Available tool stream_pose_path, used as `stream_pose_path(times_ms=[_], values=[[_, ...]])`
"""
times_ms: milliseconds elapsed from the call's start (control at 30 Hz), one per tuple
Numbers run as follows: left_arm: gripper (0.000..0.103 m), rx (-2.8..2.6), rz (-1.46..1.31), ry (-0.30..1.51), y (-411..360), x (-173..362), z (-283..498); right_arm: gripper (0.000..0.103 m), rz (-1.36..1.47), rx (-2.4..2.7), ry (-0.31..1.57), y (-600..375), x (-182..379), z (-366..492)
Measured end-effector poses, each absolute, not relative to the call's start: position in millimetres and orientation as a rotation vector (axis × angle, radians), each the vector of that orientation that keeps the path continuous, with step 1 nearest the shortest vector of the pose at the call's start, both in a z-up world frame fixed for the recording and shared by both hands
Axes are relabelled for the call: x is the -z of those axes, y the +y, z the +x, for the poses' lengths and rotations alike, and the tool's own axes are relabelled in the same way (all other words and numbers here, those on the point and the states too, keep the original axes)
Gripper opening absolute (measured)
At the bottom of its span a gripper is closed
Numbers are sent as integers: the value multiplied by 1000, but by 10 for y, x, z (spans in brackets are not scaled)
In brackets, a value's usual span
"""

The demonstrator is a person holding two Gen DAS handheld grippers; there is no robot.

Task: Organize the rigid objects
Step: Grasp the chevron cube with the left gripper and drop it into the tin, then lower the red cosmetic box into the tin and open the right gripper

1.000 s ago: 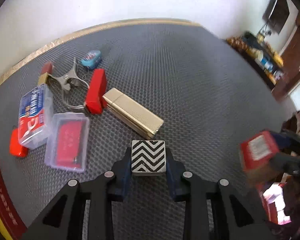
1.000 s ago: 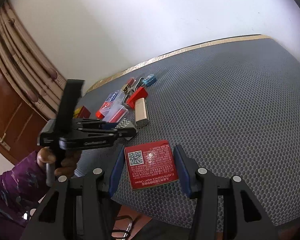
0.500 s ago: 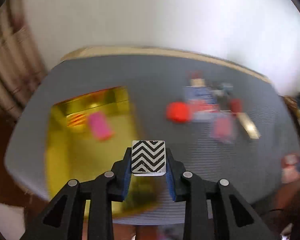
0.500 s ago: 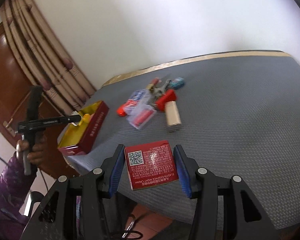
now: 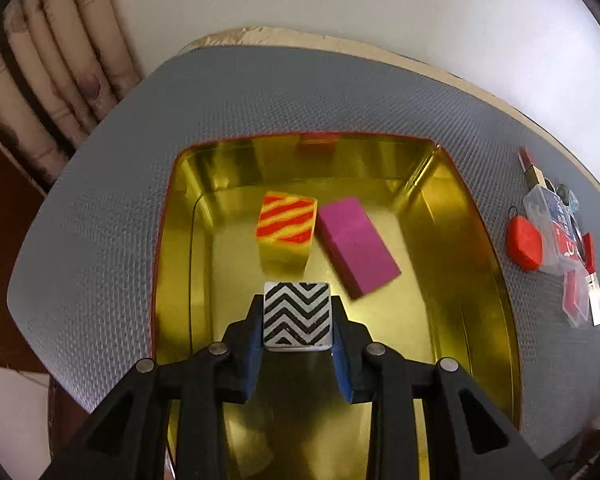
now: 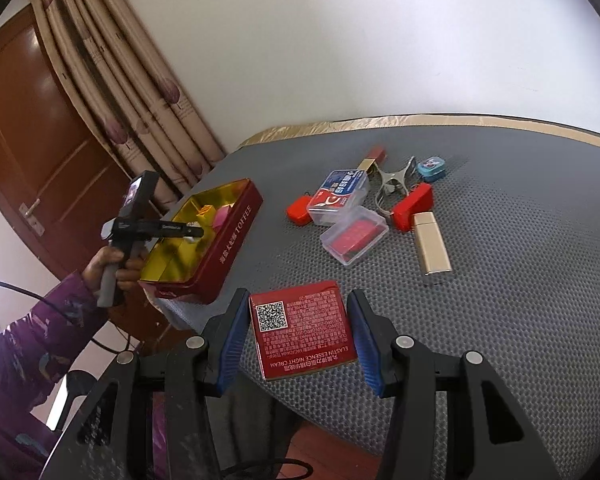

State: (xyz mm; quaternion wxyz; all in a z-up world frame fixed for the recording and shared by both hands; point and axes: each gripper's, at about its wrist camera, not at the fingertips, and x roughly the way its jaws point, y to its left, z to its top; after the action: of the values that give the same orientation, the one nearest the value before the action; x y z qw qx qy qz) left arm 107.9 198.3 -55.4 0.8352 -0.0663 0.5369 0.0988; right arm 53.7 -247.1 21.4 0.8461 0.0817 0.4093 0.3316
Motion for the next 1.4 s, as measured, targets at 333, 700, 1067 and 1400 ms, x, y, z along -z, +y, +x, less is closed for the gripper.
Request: stream_pose_path(times_ms=[333,700,1067,1400], values=[[33,-185,-83,1127,1868,495,1090,47,134,-751,879,-2169,-279,557],[39,-202,-195,989,1805,-17,415,47,96,-910,845,-1448,-538,803],[43,-252,-413,944,1839,87,-434,47,43,-1030,901,82,-638,1250],[42,-294,-464,890,2005,147,-446,47,-68,-912,994,970,-213,1715]])
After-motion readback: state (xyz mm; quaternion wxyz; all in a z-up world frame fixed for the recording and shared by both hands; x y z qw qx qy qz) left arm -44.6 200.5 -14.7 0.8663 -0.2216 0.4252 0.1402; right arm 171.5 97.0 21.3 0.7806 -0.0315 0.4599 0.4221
